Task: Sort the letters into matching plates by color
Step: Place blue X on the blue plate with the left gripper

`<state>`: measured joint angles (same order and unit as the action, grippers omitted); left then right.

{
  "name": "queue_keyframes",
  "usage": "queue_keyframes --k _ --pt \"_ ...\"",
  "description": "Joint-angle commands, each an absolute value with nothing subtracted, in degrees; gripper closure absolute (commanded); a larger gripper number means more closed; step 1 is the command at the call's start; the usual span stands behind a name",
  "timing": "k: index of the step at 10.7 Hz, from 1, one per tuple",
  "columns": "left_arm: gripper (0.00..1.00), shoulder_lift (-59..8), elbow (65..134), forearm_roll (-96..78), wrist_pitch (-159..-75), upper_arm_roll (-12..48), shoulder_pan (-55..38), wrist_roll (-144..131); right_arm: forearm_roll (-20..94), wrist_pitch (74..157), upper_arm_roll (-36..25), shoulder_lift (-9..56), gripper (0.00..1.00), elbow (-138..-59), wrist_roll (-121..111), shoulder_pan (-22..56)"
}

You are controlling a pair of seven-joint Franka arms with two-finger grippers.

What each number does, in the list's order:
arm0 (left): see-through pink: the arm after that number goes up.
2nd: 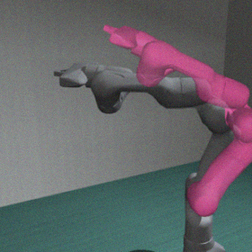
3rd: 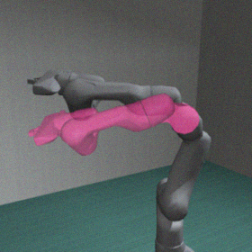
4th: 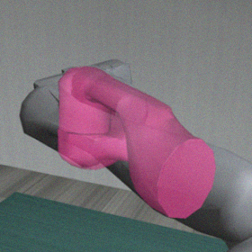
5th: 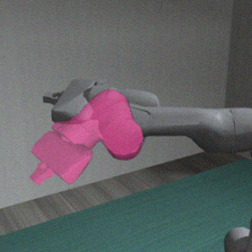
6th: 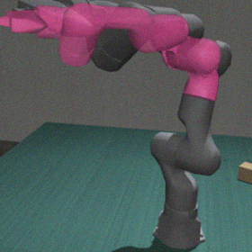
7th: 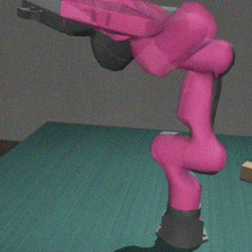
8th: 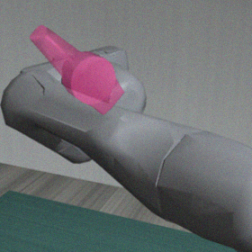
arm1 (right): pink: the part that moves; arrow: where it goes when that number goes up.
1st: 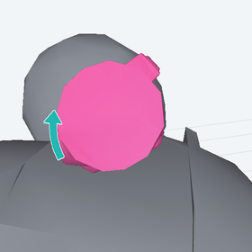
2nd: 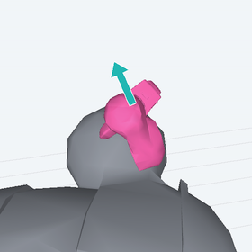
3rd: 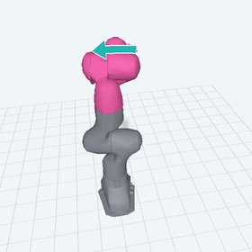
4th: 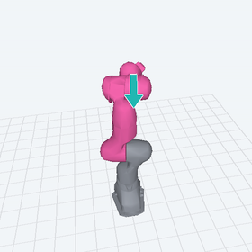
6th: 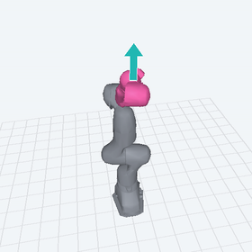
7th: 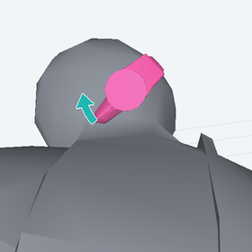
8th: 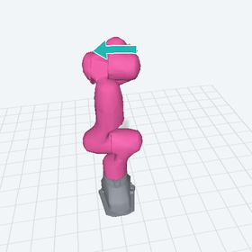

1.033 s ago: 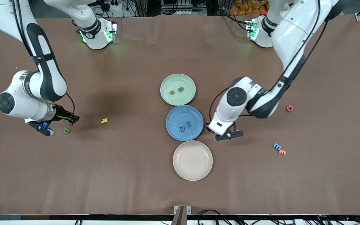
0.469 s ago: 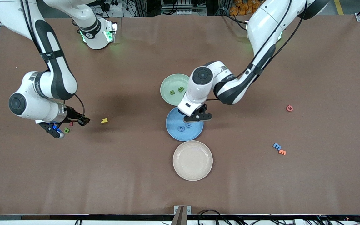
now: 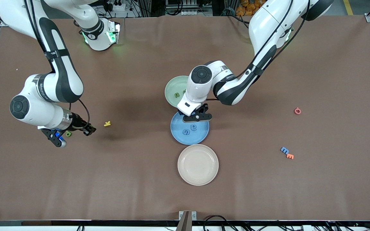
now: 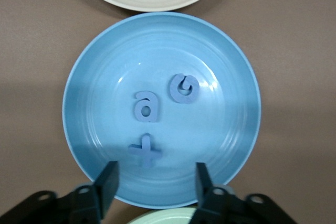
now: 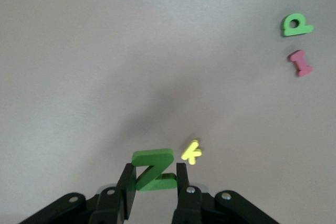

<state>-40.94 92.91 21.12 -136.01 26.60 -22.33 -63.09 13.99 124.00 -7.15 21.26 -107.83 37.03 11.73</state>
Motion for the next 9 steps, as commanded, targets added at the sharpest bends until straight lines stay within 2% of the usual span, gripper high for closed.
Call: queue_keyframes --k 1,4,9 --pt "0.00 -41.22 91.85 21.18 -134.21 25.67 -21.98 -63.20 15.82 123.49 -6.86 25.04 1.00 -102.14 40.51 12.74" --pt "0.00 -40.70 91.67 21.18 -133.42 21.55 -20.31 -60.66 15.82 124.88 -5.46 27.15 1.00 -99.76 47.26 14.76" --pt "0.00 -40.08 91.67 21.27 -132.63 20.83 -10.39 -59.15 15.73 127.88 1.65 27.16 1.00 -100.02 60.27 17.31"
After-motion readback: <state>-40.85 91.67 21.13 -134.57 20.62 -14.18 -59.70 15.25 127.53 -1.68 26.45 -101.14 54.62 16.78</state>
